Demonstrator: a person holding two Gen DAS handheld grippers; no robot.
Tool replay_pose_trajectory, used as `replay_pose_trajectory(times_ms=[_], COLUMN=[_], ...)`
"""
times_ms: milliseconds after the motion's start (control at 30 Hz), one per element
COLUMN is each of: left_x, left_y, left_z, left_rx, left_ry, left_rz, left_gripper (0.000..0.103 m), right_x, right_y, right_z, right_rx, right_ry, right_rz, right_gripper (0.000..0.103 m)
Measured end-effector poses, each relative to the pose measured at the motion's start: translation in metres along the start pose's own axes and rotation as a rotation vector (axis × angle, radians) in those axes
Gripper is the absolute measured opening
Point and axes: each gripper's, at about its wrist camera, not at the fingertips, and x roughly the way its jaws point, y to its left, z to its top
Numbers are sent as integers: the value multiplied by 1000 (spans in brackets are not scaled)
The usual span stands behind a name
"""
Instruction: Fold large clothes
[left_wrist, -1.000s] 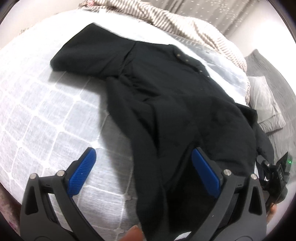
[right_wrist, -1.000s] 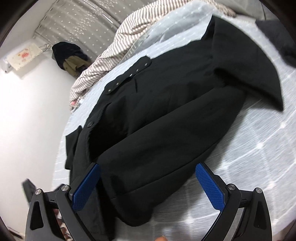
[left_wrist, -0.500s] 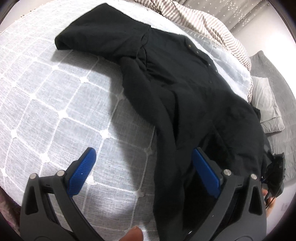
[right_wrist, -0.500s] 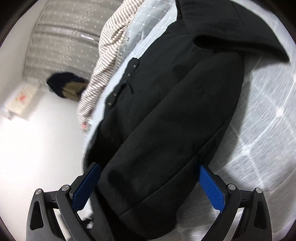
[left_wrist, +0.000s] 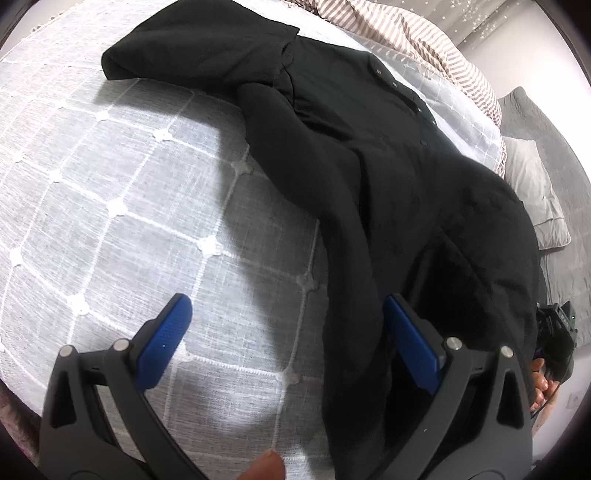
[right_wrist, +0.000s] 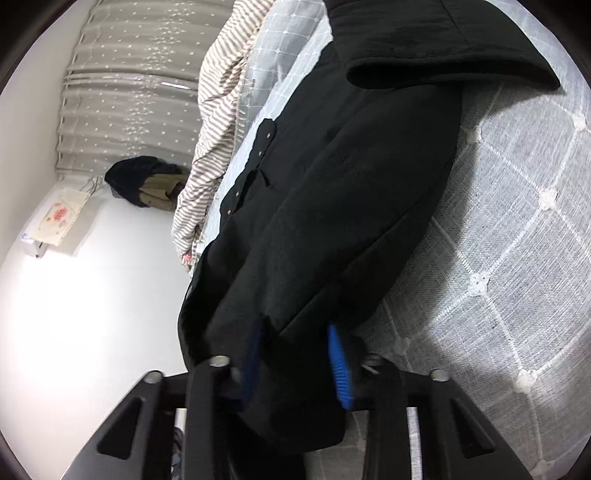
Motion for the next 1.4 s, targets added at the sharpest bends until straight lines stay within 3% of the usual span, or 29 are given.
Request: replay_pose_trajectory(times_ms=[67, 167, 367, 500, 633, 767, 933, 1000, 1033, 1067, 1133, 1300, 1367, 1400], left_x=[-1, -5, -15, -23, -28, -32, -20, -13, -10, -8, -5, 3, 9, 11], left_y=[-2, -3, -2, 2, 6, 12, 12, 7, 5, 4, 4, 12, 22, 28], left_z=[0, -2, -5, -11, -15, -14, -24, -31, -35, -37, -44, -47, -44, -44], left_rx=[6, 4, 26, 67, 91, 86, 86, 110, 115, 114, 91, -13, -78, -102], left_ry=[-7, -26, -55, -81, -92, -95, 7, 54, 76, 85, 94, 126, 138, 143], left_rz=[-2, -20, -50, -54, -65, -109, -234, -261, -268, -274, -291, -377, -359, -353], left_gripper=[102, 102, 102, 102, 102, 102, 102, 98, 94, 90, 82, 59, 32, 24], right_x=[-7, -20, -66, -111, -143, -154, -179, -191, -195, -196, -199, -198, -192, -189], right_y=[2, 7, 18, 15, -10, -48, -59, -65, -72, -78, -90, -91, -85, -80], right_z=[-2, -4, -9, -7, 5, 15, 17, 13, 16, 18, 20, 23, 27, 29], right_rx=[-29, -70, -187, -241, -215, -119, -111, -102, -77, -52, 9, 65, 80, 81], right_ry=[-18, -52, -173, -300, -391, -369, -450, -449, -433, -418, -392, -322, -288, -274], right_rz=[-12, -31, -105, -185, -345, -413, -466, -415, -359, -317, -227, -26, 11, 1], right_gripper=[16, 12, 10, 9, 9, 11, 18, 24, 36, 56, 71, 71, 71, 71])
